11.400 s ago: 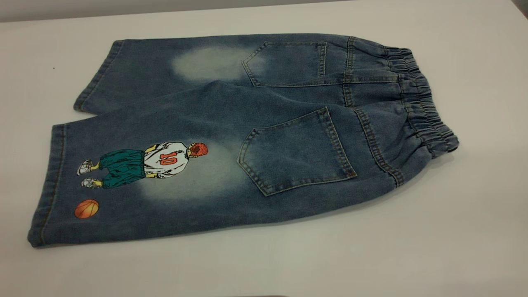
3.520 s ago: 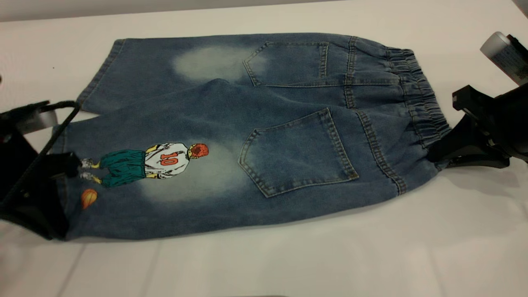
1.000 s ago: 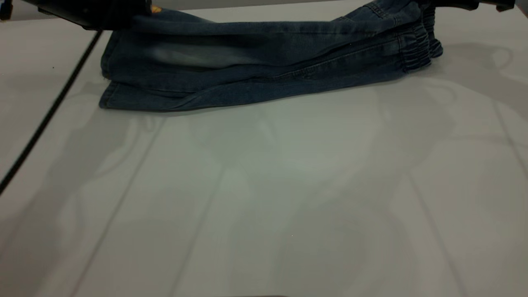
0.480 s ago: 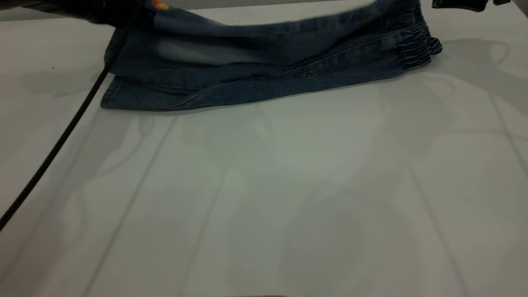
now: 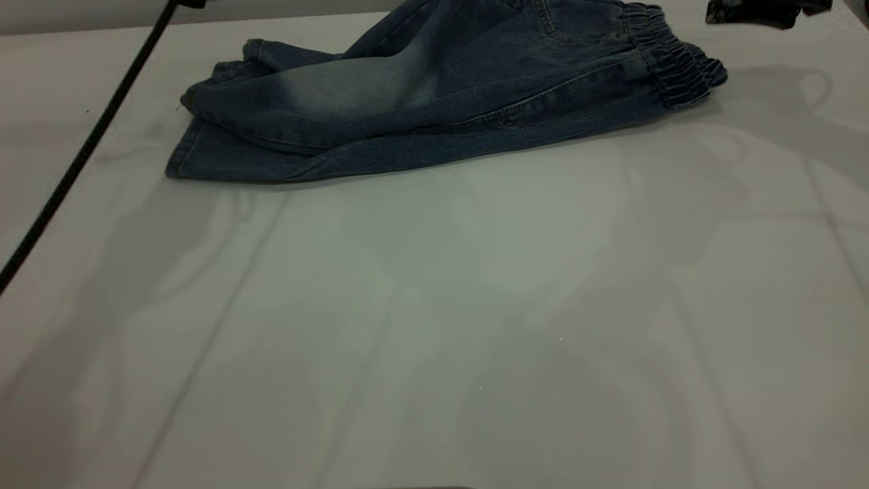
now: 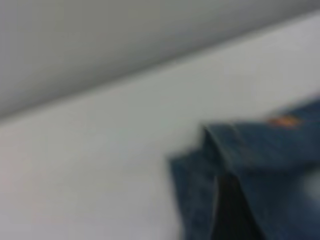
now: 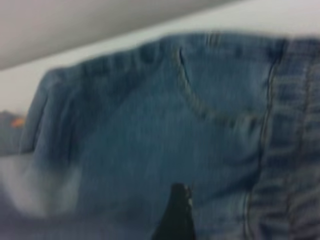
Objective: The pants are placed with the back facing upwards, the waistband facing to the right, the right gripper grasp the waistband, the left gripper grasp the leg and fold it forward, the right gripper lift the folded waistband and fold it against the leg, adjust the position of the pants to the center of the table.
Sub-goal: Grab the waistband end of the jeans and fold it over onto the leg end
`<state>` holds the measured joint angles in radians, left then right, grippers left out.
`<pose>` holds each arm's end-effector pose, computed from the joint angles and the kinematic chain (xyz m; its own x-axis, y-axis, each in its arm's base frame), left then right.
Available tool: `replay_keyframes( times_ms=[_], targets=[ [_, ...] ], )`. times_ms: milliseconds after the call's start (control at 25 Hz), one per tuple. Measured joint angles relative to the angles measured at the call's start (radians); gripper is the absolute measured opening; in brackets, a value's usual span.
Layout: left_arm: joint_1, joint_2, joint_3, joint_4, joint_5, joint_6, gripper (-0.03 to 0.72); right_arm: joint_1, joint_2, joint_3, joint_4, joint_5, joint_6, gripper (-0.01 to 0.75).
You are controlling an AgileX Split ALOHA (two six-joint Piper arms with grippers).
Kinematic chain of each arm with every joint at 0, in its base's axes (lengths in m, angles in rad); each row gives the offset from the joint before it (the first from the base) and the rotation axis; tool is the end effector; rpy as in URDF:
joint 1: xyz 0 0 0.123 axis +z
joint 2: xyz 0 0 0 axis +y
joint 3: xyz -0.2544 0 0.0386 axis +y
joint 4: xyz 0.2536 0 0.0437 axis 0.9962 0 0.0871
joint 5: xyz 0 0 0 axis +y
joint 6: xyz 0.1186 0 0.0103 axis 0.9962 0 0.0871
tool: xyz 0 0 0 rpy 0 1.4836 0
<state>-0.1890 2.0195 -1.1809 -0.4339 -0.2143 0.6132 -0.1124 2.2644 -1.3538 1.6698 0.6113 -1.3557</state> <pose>0.4418 -0.0737 0.1134 -0.4886 0.2830 -0.8253 0.2076 0.9565 0.2051 0.4583 0.0167 0.0536 -0.7484 0.3567 -0.5592 -0.0794 0.7889 0.6094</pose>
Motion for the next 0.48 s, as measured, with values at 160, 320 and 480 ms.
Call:
replay_keyframes(
  times_ms=[160,320,480],
  targets=[
    [0.0,-0.056,-0.018,-0.012,0.323,0.0,0.38,0.0,0.0,-0.001,-0.194,-0.007,0.177,0.591],
    [-0.002,-0.056,-0.06,-0.011,0.553,0.0,0.38,0.0,0.0,-0.001,-0.313,-0.107,0.213,0.591],
    [-0.002,-0.056,-0.076,-0.011,0.584,0.0,0.38,-0.002,0.009,-0.003,-0.336,-0.192,0.174,0.591]
  ],
)
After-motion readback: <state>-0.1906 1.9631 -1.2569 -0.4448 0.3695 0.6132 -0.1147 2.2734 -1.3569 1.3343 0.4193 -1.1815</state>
